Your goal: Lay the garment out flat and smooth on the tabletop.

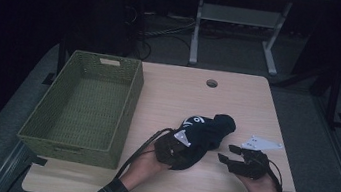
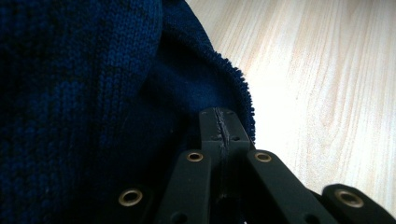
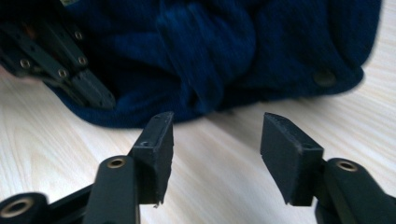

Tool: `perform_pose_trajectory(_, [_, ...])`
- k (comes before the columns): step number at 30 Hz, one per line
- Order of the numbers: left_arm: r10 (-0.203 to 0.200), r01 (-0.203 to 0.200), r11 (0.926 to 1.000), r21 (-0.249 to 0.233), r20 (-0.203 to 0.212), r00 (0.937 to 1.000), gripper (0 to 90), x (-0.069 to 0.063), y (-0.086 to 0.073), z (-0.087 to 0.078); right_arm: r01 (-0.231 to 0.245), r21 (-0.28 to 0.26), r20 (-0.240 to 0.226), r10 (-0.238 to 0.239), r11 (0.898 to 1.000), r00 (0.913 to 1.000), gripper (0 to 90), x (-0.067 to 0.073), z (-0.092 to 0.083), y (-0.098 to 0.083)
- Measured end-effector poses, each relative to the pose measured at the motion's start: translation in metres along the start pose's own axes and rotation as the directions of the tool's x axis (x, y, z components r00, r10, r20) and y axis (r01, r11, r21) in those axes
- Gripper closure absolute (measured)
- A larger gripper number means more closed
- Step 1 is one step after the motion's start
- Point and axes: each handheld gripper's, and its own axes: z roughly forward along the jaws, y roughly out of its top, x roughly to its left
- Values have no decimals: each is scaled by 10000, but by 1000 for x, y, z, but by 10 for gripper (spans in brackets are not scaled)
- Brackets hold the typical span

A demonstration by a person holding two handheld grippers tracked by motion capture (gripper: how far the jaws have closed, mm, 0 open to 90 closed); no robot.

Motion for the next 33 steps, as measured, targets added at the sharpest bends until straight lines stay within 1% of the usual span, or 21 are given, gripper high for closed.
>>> perform_pose_trajectory(4, [-67,68,9999,-88,72,10000,900,1,-1,0,178,-4,-44,-178,9998,9998,487,2,10,7])
perform_pose_trajectory(7, [-41,42,10000,-84,72,10000,900,1,-1,0,242,113,-32,-242,9996,9997,526,2,16,11])
perform_pose_trajectory(9, [-34,34,10000,-83,60,10000,900,1,-1,1,277,35,-96,-276,9996,9996,594,1,17,13])
perform_pose_trajectory(11, [21,-21,10000,-53,-3,10000,900,0,0,0,240,-44,-100,-241,9997,9997,680,0,18,15])
perform_pose_trajectory(14, [17,-17,10000,-86,-17,10000,900,0,-1,0,249,82,-117,-248,9997,9996,777,-3,19,17])
perform_pose_trajectory(16, [2,-2,10000,-98,22,10000,900,0,-1,0,153,48,-143,-153,9999,9998,813,-5,18,19])
perform_pose_trajectory(18, [-54,55,9999,-110,77,10000,900,1,-1,0,95,86,-156,-93,9999,9998,824,-7,18,23])
perform_pose_trajectory(20, [-82,84,9999,-115,137,9999,900,2,-1,0,22,-49,-195,-23,10000,9998,832,-9,16,28])
perform_pose_trajectory(22, [-90,92,9999,-127,152,9998,900,3,-2,1,-68,-24,-185,68,10000,9998,838,-11,15,33])
perform_pose_trajectory(26, [-123,126,9998,-123,231,9997,900,4,-2,0,-67,-148,-224,64,9999,9997,843,-12,12,44])
perform_pose_trajectory(29, [-186,191,9997,-172,254,9995,900,4,-2,1,60,-263,-241,-67,9996,9997,846,-13,11,53])
perform_pose_trajectory(33, [-192,196,9997,-170,235,9995,900,4,-2,1,121,-248,-288,-128,9996,9995,847,-13,14,65])
